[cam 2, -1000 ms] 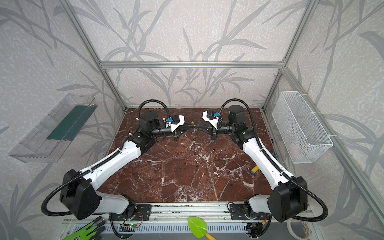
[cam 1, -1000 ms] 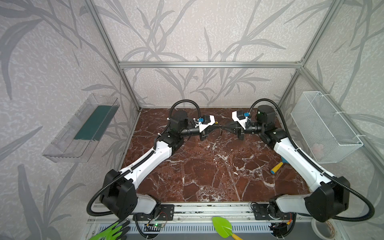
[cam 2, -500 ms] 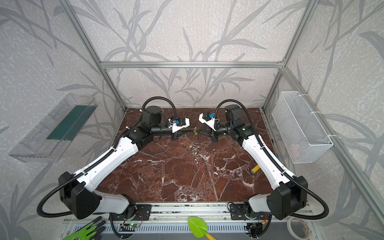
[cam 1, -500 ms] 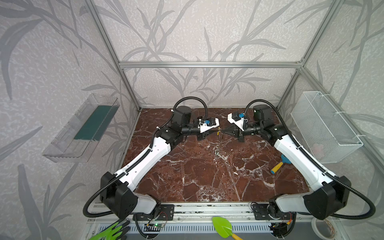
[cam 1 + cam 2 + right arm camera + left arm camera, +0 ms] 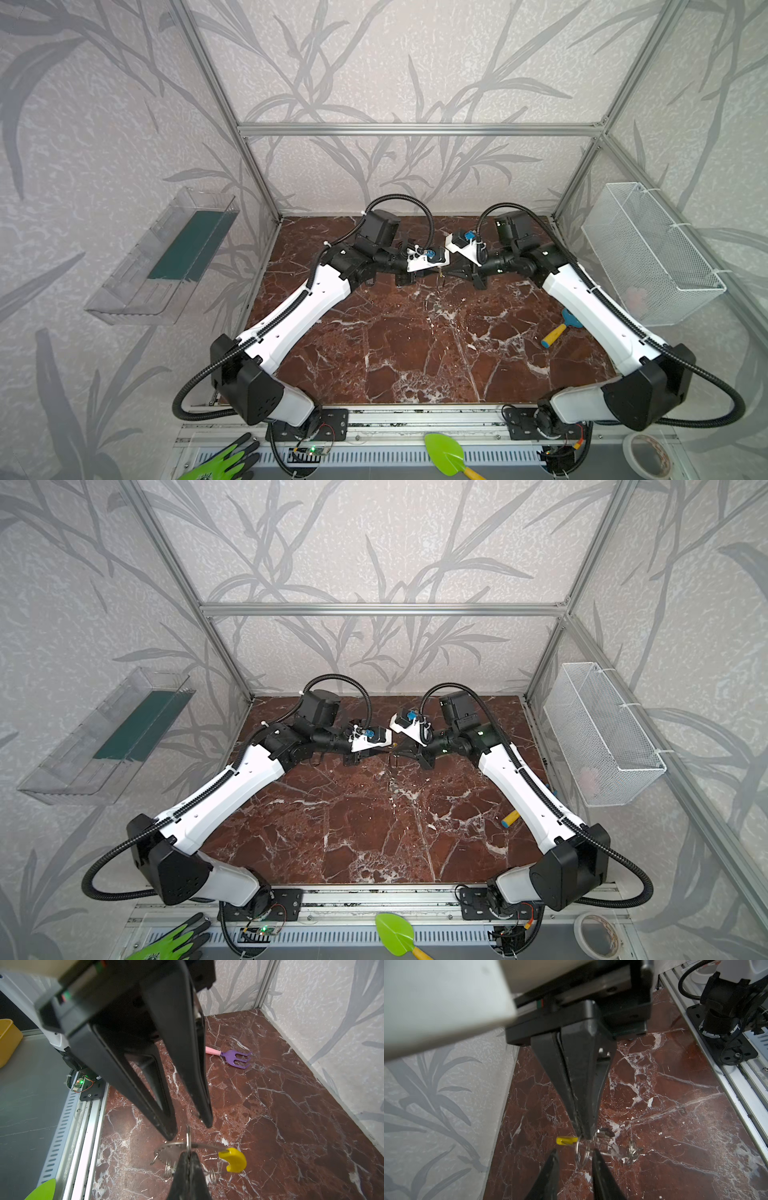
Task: Put the keys on the keyring
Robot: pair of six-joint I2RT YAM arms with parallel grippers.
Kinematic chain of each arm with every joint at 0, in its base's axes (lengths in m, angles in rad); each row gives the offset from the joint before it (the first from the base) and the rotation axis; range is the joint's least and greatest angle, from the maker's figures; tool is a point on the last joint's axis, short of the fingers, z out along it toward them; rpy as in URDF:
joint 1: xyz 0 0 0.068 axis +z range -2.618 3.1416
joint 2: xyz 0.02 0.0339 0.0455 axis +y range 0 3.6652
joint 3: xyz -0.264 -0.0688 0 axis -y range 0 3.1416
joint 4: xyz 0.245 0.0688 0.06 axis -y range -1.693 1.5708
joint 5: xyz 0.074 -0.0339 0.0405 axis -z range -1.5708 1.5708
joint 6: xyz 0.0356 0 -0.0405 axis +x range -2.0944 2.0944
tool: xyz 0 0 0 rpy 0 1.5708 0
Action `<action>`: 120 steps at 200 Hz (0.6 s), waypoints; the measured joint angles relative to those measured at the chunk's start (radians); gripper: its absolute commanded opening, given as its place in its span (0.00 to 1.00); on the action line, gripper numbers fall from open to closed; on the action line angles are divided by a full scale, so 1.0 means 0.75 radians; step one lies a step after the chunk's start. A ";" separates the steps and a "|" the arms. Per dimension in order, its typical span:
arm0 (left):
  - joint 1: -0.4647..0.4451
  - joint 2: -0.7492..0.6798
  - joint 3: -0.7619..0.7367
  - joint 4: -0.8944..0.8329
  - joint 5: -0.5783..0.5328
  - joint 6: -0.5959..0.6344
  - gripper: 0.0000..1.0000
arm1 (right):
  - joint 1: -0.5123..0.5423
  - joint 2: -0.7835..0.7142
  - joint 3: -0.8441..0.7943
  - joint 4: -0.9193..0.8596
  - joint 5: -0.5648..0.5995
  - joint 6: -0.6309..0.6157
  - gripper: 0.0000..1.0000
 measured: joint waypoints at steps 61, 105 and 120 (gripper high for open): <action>-0.024 0.036 0.033 -0.049 -0.037 0.024 0.17 | 0.018 0.015 0.012 -0.039 0.029 -0.019 0.00; -0.032 0.040 0.043 -0.071 -0.038 0.033 0.00 | 0.022 0.016 0.016 -0.040 0.045 -0.028 0.00; -0.032 0.042 0.043 -0.072 -0.036 0.025 0.00 | 0.023 0.016 0.016 -0.039 0.052 -0.028 0.00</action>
